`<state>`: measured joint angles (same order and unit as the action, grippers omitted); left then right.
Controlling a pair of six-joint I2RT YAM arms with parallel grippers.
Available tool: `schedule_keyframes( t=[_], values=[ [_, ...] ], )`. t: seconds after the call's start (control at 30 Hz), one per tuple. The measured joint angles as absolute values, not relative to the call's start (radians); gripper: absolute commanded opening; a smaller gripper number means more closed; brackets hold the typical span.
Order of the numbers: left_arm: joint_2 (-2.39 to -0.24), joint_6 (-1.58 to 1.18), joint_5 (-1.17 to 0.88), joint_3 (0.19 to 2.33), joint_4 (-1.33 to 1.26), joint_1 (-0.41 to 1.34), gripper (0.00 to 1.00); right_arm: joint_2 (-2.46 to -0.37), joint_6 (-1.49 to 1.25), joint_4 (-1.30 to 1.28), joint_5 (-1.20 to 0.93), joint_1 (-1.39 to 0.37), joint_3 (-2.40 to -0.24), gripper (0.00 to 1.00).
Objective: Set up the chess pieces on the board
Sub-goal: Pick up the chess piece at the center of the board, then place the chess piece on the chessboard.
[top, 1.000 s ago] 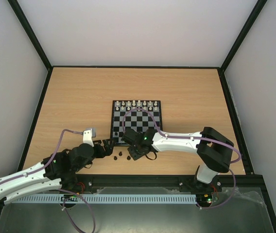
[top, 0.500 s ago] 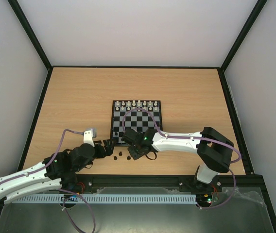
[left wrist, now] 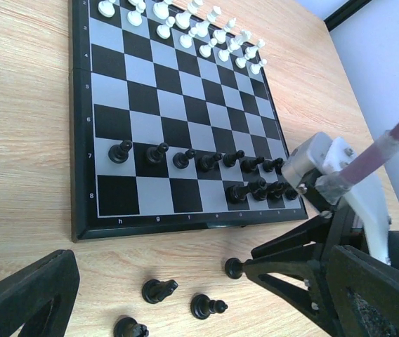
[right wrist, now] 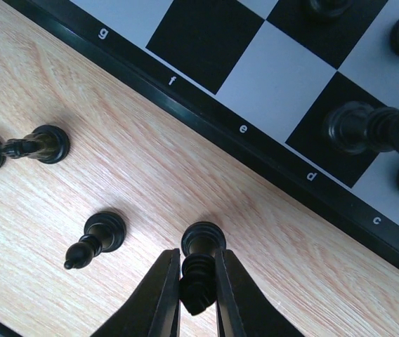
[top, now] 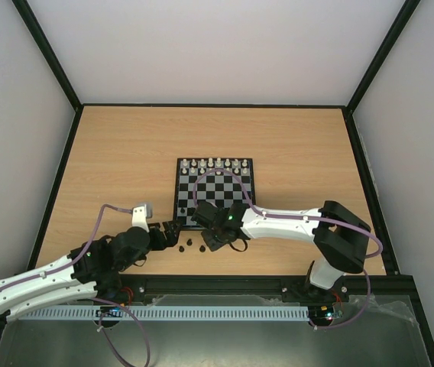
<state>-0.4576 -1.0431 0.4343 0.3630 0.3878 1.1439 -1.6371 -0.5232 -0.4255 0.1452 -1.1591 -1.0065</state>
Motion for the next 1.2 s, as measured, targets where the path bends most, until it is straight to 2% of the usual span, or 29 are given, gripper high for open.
schedule_keyframes(
  t=[0.37,0.63,1.2],
  values=[
    [-0.418,-1.048,0.433,0.356,0.389,1.144,0.99,-1.601,-0.517,-0.466,0.152,-1.161,-1.021,0.13],
    [-0.356,-1.058,0.430,0.344,0.408,1.144,0.99,-1.632,-0.481,-0.505,0.169,-1.155,-1.150,0.14],
    [-0.307,-1.060,0.427,0.339,0.442,1.144,0.99,-1.759,-0.397,-0.606,0.141,-1.017,-1.332,0.14]
  ],
)
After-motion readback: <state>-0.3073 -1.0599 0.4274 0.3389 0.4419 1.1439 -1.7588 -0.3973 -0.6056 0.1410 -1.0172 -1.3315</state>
